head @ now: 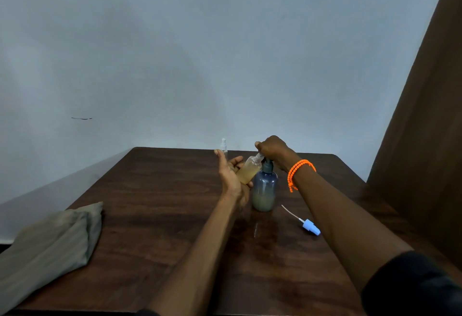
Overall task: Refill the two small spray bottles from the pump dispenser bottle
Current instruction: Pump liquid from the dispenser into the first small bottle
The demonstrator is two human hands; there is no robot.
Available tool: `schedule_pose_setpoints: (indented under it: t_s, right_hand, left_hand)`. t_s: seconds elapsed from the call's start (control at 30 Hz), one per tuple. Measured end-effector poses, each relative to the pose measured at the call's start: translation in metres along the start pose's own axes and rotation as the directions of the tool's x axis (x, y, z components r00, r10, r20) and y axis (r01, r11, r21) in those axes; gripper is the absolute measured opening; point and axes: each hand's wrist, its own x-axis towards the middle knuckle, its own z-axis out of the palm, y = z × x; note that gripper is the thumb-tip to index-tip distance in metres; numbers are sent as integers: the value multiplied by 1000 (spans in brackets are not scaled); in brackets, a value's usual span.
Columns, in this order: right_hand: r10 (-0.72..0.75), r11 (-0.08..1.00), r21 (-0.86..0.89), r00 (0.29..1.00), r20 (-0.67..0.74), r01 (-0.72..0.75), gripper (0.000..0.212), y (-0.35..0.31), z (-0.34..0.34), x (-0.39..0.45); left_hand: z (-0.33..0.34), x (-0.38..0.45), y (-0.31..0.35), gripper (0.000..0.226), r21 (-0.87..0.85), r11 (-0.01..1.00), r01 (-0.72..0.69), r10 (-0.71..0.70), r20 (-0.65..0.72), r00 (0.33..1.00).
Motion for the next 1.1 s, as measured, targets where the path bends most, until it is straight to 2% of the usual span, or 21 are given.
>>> schedule_pose_setpoints:
  t_s: [0.1,0.37,0.57,0.73,1.1]
  right_hand:
    - [0,1000,-8,1000,-1,0,36,0,0,3]
    - [23,998,60,1000,-2,-23,33,6,6,0]
    - [18,999,48,1000,9,-18,36,2,5,3]
    - [23,999,48,1000,6,-23,36,6,9,1]
    - [35,999,22,999,-8,-35,32,4,8,-2]
  left_hand:
    - [3,1,1,95,1,1000,6,-6,-7,1000]
    - [-1,1,-4,103,4,1000,3,-3,-25,1000]
    - [2,1,-1,97,8,1000,17,-16,-20,1000]
    - [-1,1,-6,103,4,1000,19,-19,-45,999]
    - [-2,2,2,101,35,999,10,-9,-51,999]
